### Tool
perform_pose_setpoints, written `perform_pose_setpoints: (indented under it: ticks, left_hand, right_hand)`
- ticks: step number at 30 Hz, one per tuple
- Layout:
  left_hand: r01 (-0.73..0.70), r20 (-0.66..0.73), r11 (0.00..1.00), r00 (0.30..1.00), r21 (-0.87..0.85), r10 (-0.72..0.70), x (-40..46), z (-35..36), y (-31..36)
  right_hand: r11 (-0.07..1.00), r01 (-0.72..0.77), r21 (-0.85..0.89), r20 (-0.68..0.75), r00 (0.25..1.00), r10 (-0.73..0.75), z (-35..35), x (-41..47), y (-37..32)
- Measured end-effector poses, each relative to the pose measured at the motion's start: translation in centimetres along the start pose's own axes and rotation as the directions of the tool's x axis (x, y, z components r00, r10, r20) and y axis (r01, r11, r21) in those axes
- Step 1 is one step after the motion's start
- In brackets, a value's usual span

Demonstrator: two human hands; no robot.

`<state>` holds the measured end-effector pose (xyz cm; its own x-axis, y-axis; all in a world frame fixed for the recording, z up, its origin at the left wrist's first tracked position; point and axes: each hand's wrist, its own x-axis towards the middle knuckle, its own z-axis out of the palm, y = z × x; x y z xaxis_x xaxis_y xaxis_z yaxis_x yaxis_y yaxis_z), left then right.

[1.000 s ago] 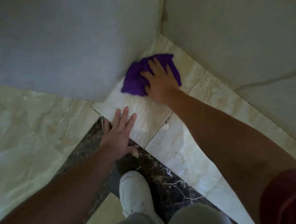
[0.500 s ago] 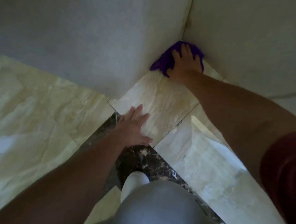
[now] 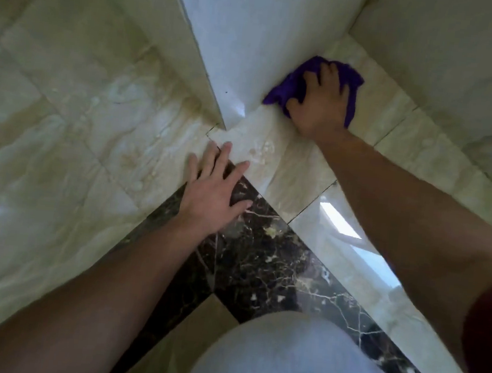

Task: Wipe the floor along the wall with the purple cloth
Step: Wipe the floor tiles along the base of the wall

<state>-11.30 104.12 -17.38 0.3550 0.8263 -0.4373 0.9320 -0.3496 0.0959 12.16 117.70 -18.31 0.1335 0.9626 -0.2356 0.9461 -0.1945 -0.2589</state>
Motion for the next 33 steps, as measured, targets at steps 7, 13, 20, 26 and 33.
perform_pose_setpoints:
  ticks: [7, 13, 20, 26, 33]
  left_hand:
    - [0.189, -0.117, 0.982, 0.976, 0.009, -0.186, -5.1, 2.3, -12.6]
    - [0.203, -0.046, 0.977, 0.977, -0.06, -0.206, -5.6, 2.1, -16.7]
    - [0.286, -0.175, 0.953, 0.938, -0.101, -0.3, -6.2, 1.1, -20.3]
    - [0.411, -0.179, 0.897, 0.882, -0.161, -0.437, -5.7, 0.8, -26.9]
    - [0.449, -0.191, 0.86, 0.847, -0.242, -0.496, -2.8, -0.1, -32.1]
  right_hand:
    - [0.997, 0.074, -0.034, 0.092, 0.993, -0.071, 3.5, -8.1, -7.8]
    - [0.946, 0.123, -0.301, 0.28, 0.959, -0.035, 0.4, -9.3, -12.0]
    - [0.959, 0.172, -0.225, 0.177, 0.975, -0.133, 2.2, -13.1, -18.2]
    - [0.87, 0.451, -0.197, 0.224, 0.885, -0.408, 6.9, -12.0, -17.1]
    - [0.9, 0.393, -0.187, 0.113, 0.919, -0.377, 8.6, -6.1, -22.7]
